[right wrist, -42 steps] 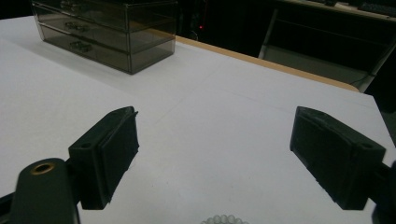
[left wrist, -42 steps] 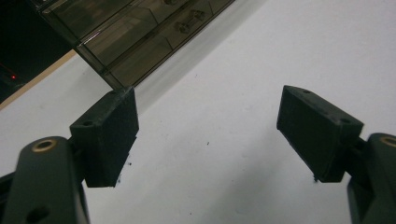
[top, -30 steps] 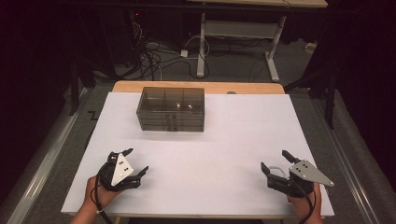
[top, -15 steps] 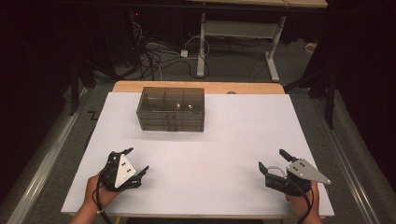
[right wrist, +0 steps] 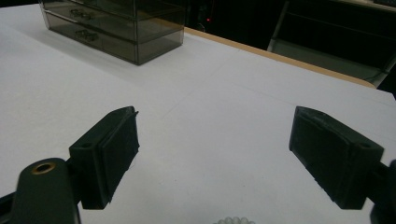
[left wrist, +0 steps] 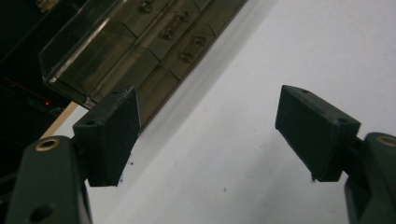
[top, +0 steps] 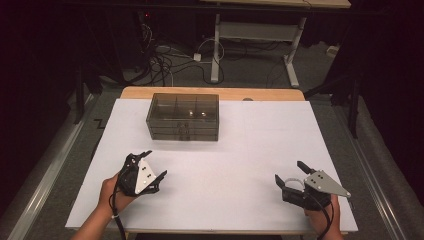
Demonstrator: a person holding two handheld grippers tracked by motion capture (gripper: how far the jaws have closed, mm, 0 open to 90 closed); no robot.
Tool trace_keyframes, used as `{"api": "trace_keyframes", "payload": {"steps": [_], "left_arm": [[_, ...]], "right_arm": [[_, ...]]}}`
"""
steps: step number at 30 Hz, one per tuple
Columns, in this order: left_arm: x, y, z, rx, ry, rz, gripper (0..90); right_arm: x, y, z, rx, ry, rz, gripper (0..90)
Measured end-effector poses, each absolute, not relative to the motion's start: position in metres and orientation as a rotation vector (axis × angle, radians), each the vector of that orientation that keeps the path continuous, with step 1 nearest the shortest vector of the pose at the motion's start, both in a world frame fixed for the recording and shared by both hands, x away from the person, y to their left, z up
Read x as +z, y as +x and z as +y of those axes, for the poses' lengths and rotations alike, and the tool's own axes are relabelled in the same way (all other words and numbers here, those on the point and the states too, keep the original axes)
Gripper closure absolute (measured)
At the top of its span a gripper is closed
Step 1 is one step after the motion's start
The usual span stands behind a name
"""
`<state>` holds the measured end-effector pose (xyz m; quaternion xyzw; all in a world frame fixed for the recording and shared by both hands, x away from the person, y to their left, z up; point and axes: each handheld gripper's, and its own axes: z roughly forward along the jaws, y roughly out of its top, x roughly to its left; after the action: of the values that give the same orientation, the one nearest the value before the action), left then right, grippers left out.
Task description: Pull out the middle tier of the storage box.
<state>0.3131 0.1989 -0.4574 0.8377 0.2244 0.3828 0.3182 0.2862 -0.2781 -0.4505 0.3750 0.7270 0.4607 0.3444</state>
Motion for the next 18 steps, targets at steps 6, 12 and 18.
{"api": "trace_keyframes", "payload": {"steps": [6,12,18], "left_arm": [[-0.451,0.329,0.188,1.008,2.151,0.577,25.5],[-0.453,0.346,0.175,1.043,2.153,0.543,28.2],[-0.465,0.366,0.162,1.138,2.171,0.527,32.0]], "right_arm": [[-0.45,0.286,-0.278,1.187,0.97,1.882,16.4],[-0.451,0.286,-0.279,1.182,0.973,1.871,16.6],[-0.452,0.287,-0.277,1.168,0.96,1.88,16.7]]}}
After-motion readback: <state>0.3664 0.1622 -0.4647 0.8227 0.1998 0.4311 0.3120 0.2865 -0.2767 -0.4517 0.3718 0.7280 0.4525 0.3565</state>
